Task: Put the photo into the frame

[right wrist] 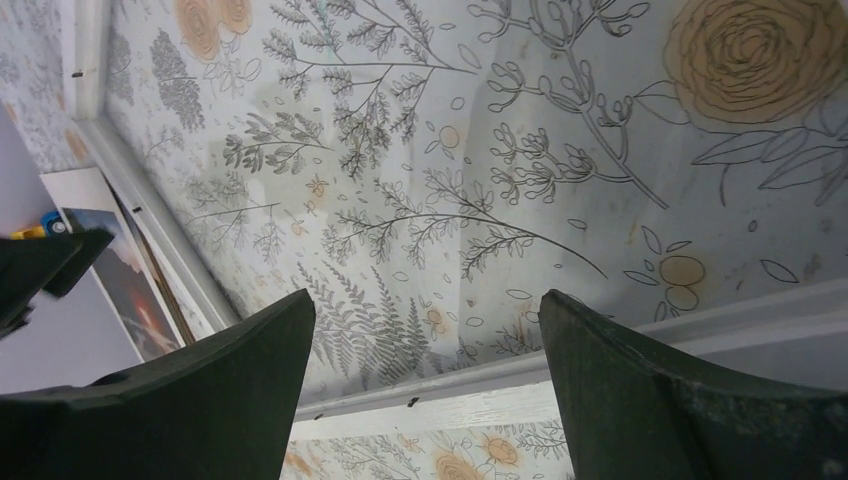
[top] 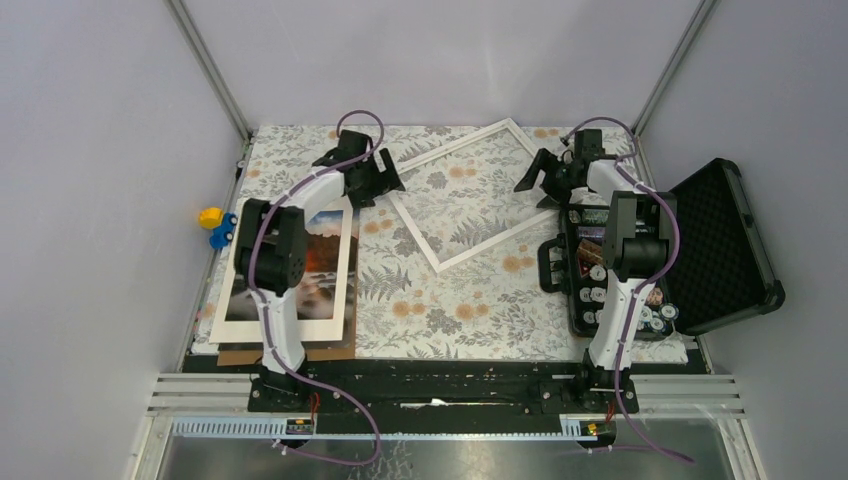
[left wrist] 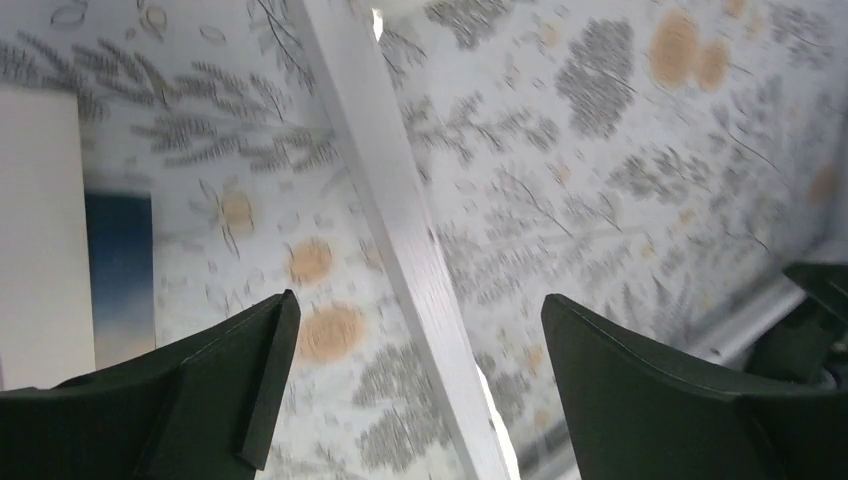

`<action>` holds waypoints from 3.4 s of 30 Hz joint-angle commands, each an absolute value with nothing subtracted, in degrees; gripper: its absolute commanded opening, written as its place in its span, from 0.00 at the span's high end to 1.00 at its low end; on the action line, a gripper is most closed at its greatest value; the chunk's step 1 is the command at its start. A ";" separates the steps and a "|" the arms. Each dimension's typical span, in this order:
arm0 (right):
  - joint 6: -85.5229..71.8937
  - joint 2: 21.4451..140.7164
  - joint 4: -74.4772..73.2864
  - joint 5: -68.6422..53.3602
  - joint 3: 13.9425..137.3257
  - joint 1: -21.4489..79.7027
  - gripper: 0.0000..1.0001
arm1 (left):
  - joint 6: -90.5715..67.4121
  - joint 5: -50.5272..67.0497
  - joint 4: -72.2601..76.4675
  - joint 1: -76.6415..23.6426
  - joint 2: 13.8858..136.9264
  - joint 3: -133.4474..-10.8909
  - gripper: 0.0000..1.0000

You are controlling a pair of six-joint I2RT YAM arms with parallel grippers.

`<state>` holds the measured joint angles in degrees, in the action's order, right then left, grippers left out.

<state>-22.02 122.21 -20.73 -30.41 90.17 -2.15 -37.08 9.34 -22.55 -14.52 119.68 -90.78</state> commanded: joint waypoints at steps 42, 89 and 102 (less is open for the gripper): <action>-28.52 132.22 -20.23 -42.81 107.55 -7.90 0.24 | -45.75 31.09 -7.69 -18.71 118.91 -80.48 0.01; -32.18 101.95 -9.09 -34.78 60.23 9.77 0.22 | -32.23 25.22 -19.39 -5.35 104.24 -70.55 0.01; -23.48 96.85 -23.94 -20.69 68.65 9.54 0.19 | -26.87 19.30 -22.63 -4.44 104.19 -69.23 0.01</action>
<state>-25.45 100.92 -20.58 -23.40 64.01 8.60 -27.42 16.36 -23.05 -3.88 105.12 -70.11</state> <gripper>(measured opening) 0.806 0.990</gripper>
